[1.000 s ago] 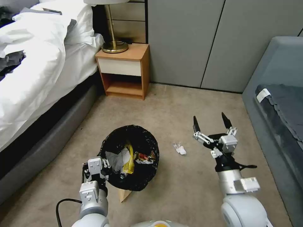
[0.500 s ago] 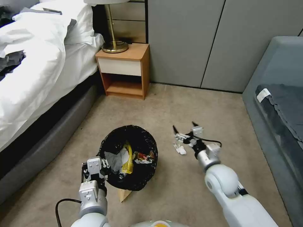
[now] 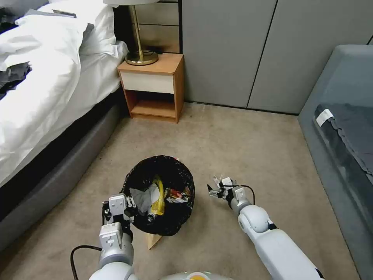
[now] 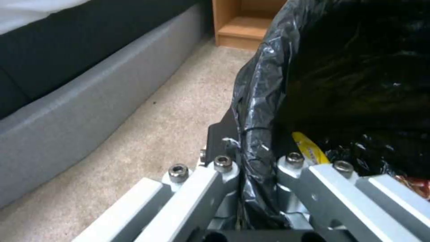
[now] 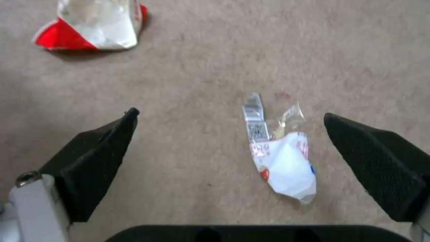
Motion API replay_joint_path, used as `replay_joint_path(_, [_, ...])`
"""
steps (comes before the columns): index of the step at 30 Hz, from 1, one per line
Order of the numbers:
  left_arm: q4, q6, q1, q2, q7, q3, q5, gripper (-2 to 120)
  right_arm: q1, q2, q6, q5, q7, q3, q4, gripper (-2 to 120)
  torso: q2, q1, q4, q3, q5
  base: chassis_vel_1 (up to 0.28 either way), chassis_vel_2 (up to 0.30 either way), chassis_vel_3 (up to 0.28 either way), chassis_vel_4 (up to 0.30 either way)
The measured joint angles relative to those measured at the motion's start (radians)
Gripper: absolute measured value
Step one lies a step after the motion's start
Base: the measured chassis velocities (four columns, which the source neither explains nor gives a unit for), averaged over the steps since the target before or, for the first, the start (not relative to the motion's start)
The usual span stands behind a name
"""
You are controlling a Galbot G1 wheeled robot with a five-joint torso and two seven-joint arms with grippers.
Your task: Pick up the trash bin, then pick up the garbage from the floor and place it into the trash bin.
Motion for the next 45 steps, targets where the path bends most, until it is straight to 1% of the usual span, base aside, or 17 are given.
replay_joint_path(10, [-0.006,-0.005,0.017,-0.004,0.0,0.005,0.01,3,0.063,0.047,0.051,-0.008,-0.026,0.035,-0.196,100,0.0,0.0,0.0,0.0,0.0,0.0,0.0,0.0,0.0])
replay_joint_path(18, [-0.012,-0.012,0.032,-0.007,0.0,0.007,0.019,3,0.095,0.066,0.073,-0.024,-0.033,0.04,-0.272,100,0.0,0.0,0.0001,0.0,0.0,0.0,0.0,0.0,0.0])
replay_joint_path(26, [-0.02,-0.014,0.037,-0.008,0.0,0.006,0.019,3,0.119,0.074,0.094,-0.033,-0.036,0.04,-0.318,100,0.0,0.0,0.0,0.0,0.0,0.0,0.0,0.0,0.0])
replay_joint_path(29, [-0.018,-0.016,0.04,-0.01,-0.001,0.009,0.023,3,0.129,0.08,0.112,-0.042,-0.036,0.039,-0.343,88,0.0,0.0,0.0001,0.0,0.0,0.0,0.0,0.0,0.0])
replay_joint_path(30, [-0.018,-0.016,0.04,-0.01,-0.001,0.009,0.023,3,0.129,0.08,0.112,-0.042,-0.036,0.039,-0.343,88,0.0,0.0,0.0001,0.0,0.0,0.0,0.0,0.0,0.0])
replay_joint_path(33, [-0.014,-0.017,0.039,-0.011,-0.001,0.01,0.025,3,0.136,0.084,0.123,-0.054,-0.035,0.039,-0.36,75,0.0,0.0,0.0,0.0,0.0,0.0,0.0,0.0,0.0])
replay_joint_path(34, [-0.014,-0.017,0.039,-0.011,-0.001,0.01,0.025,3,0.136,0.084,0.123,-0.054,-0.035,0.039,-0.36,75,0.0,0.0,0.0,0.0,0.0,0.0,0.0,0.0,0.0])
replay_joint_path(35, [-0.014,-0.017,0.037,-0.011,-0.001,0.011,0.026,3,0.14,0.086,0.13,-0.058,-0.035,0.04,-0.369,68,0.0,0.0,0.0,0.0,0.0,0.0,0.0,0.0,0.0])
replay_joint_path(37, [-0.014,-0.017,0.036,-0.011,-0.001,0.012,0.026,3,0.148,0.087,0.136,-0.062,-0.035,0.041,-0.384,59,0.0,0.0,0.0,0.0,-0.0001,0.0,0.0,0.0,0.0])
replay_joint_path(38, [-0.014,-0.017,0.036,-0.011,-0.001,0.012,0.026,3,0.148,0.087,0.136,-0.062,-0.035,0.041,-0.384,59,0.0,0.0,0.0,0.0,-0.0001,0.0,0.0,0.0,0.0])
replay_joint_path(41, [-0.014,-0.017,0.038,-0.012,-0.001,0.012,0.026,3,0.165,0.094,0.152,-0.074,-0.035,0.043,-0.425,44,0.0,0.0,0.0,0.0,0.0,0.0,0.0,0.0,0.0])
replay_joint_path(42, [-0.014,-0.017,0.038,-0.012,-0.001,0.012,0.026,3,0.165,0.094,0.152,-0.074,-0.035,0.043,-0.425,44,0.0,0.0,0.0,0.0,0.0,0.0,0.0,0.0,0.0])
replay_joint_path(44, [-0.013,-0.017,0.04,-0.011,-0.001,0.012,0.026,3,0.18,0.103,0.176,-0.087,-0.035,0.047,-0.467,33,0.0,0.0,0.0001,0.0,0.0,0.0,0.0,0.0,0.0])
replay_joint_path(45, [-0.013,-0.017,0.04,-0.011,-0.001,0.012,0.026,3,0.18,0.103,0.176,-0.087,-0.035,0.047,-0.467,33,0.0,0.0,0.0001,0.0,0.0,0.0,0.0,0.0,0.0])
